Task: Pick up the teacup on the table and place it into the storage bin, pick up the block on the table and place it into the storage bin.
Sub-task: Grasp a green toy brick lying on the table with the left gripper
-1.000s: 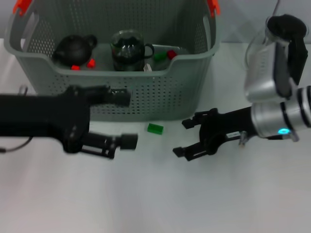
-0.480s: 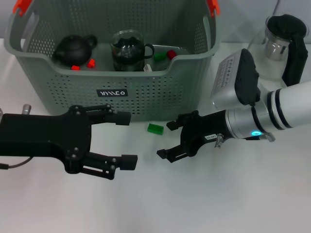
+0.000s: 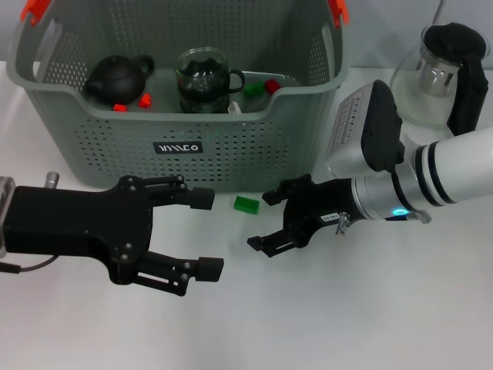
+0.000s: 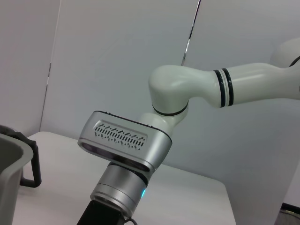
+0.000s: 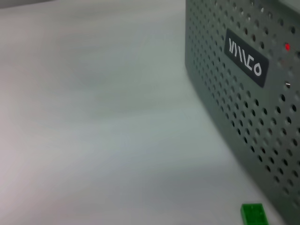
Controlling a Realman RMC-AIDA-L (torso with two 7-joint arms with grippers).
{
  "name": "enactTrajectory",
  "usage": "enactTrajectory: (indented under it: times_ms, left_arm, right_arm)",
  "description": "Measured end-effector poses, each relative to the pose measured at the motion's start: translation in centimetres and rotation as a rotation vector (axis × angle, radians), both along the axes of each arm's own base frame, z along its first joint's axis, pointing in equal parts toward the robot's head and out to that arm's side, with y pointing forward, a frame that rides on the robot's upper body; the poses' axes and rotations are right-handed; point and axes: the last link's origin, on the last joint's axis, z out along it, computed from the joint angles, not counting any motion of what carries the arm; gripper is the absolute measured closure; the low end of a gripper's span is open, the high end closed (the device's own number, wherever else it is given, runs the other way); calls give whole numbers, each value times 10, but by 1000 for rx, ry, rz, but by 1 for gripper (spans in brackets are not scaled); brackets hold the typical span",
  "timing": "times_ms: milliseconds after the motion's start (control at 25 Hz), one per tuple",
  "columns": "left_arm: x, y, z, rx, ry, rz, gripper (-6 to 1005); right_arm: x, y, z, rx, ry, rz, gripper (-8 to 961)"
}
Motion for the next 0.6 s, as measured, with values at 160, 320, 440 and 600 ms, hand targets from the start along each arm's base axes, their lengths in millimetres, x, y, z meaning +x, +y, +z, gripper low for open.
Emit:
enactTrajectory:
  times_ms: [160,320,440,600]
  left_arm:
    - [0,0,0,4,0,-1,32]
    - [-1,0,0,5,0,1,32]
    - [-1,0,0,2,0,0,32]
    - [-1,-1,0,0,-1,-1,32]
  right_arm:
    - [0,1,-1,6,-8,6,39]
    - [-1,1,-2,15,-7,13,39]
    - [-2,0,-6,17,-8,18,39]
    - [-3,0,-8,25,-17,27,39]
